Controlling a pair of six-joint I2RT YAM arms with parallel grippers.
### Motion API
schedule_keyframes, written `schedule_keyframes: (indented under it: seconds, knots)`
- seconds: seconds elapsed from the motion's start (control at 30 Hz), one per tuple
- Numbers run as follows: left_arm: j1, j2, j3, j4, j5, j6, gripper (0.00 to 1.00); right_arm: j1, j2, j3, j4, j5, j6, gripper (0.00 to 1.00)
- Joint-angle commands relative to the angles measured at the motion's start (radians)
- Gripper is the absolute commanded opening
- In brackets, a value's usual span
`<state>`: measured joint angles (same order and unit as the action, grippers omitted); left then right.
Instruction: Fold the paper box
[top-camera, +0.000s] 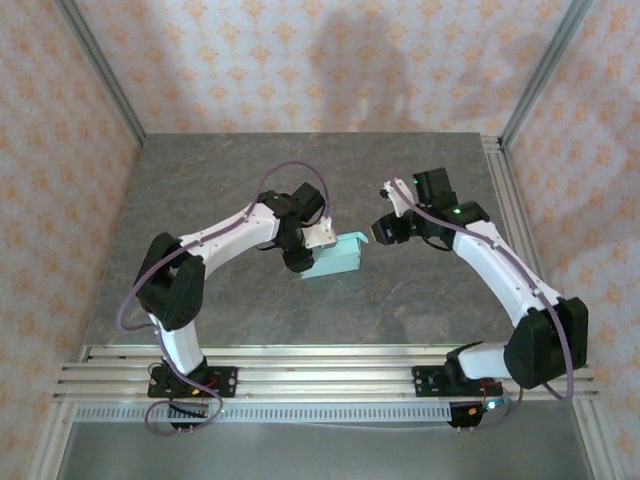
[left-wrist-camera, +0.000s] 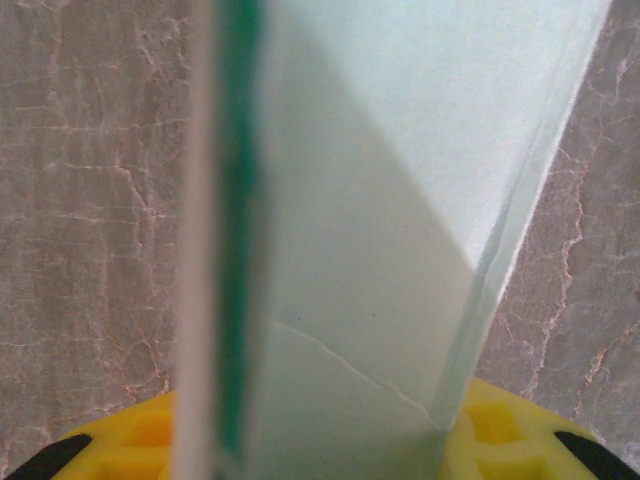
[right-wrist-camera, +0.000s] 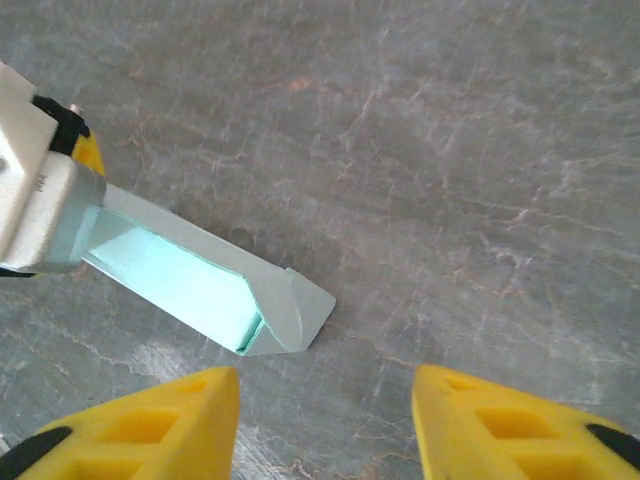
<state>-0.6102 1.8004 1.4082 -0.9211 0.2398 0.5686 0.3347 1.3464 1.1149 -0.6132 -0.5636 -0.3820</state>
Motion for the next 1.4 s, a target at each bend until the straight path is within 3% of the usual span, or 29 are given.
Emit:
schedule_keyframes:
  seconds: [0.0,0.23,0.43,0.77,0.93,1.23,1.37]
  knots:
    - [0.01,0.019,0.022,-0.054,0.03,0.0,0.35,0.036,0.039,0.042,-0.009,0.012,-0.02,0.45]
    - [0.011,0.024,0.015,-0.049,0.028,-0.009,0.35,0.074,0.135,0.085,-0.032,-0.007,-0.044,0.35]
    - [0.012,0.03,0.022,-0.048,0.03,-0.015,0.35,0.078,0.177,0.116,-0.034,-0.01,-0.04,0.2]
    - [0.012,0.033,0.021,-0.046,0.032,-0.017,0.35,0.086,0.201,0.123,-0.042,-0.016,-0.051,0.21]
    - [0.012,0.036,0.02,-0.042,0.029,-0.022,0.35,0.088,0.191,0.117,-0.035,-0.042,-0.049,0.27]
    - [0.012,0.037,0.026,-0.048,0.036,-0.026,0.35,0.087,0.203,0.121,-0.059,-0.035,-0.055,0.1]
    - [0.012,0.036,0.027,-0.043,0.036,-0.026,0.35,0.089,0.216,0.133,-0.067,-0.016,-0.064,0.07]
